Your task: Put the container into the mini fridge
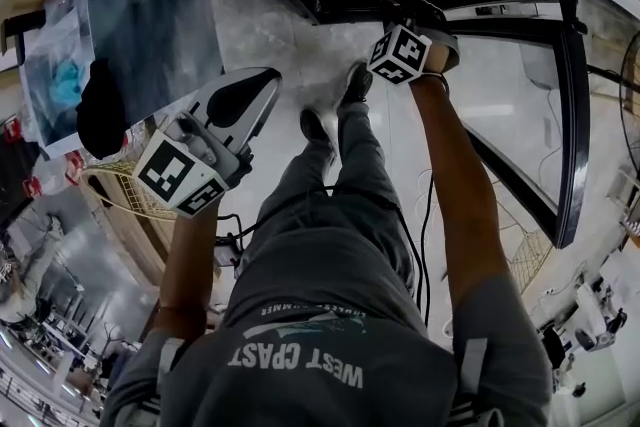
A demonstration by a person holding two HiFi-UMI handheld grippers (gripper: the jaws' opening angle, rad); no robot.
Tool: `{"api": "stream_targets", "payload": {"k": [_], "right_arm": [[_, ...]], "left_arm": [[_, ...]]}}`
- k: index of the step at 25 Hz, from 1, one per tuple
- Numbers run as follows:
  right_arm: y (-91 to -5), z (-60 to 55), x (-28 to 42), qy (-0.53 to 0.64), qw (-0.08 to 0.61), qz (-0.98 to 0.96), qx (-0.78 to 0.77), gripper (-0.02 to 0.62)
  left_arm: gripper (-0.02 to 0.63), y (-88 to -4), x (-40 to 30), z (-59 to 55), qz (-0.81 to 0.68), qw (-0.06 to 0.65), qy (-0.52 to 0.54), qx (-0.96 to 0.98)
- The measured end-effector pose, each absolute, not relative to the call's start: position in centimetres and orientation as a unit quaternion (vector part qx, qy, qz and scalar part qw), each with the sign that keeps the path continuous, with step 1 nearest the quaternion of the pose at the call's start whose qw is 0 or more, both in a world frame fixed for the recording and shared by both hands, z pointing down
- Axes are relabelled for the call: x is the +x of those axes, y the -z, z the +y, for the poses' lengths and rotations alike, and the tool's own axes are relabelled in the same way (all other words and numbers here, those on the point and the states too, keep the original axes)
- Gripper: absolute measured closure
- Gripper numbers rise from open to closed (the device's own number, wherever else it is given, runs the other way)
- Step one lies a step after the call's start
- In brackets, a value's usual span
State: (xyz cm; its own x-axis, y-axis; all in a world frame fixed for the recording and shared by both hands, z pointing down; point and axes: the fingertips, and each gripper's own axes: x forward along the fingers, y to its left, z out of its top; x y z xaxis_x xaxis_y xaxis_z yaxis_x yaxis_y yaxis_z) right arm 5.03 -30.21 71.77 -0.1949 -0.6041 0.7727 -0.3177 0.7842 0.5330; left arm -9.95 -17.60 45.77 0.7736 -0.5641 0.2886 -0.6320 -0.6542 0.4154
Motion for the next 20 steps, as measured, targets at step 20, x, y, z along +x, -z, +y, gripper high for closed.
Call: {"api": "stream_targets", "payload": {"k": [20], "right_arm": [[-70.4, -31.3, 6.1, 0.062, 0.544, -0.77, 0.326, 0.388]], "left_arm": [[0.589, -43.4, -9.8, -19.2, -0.342, 0.222, -0.064, 0.911]]}}
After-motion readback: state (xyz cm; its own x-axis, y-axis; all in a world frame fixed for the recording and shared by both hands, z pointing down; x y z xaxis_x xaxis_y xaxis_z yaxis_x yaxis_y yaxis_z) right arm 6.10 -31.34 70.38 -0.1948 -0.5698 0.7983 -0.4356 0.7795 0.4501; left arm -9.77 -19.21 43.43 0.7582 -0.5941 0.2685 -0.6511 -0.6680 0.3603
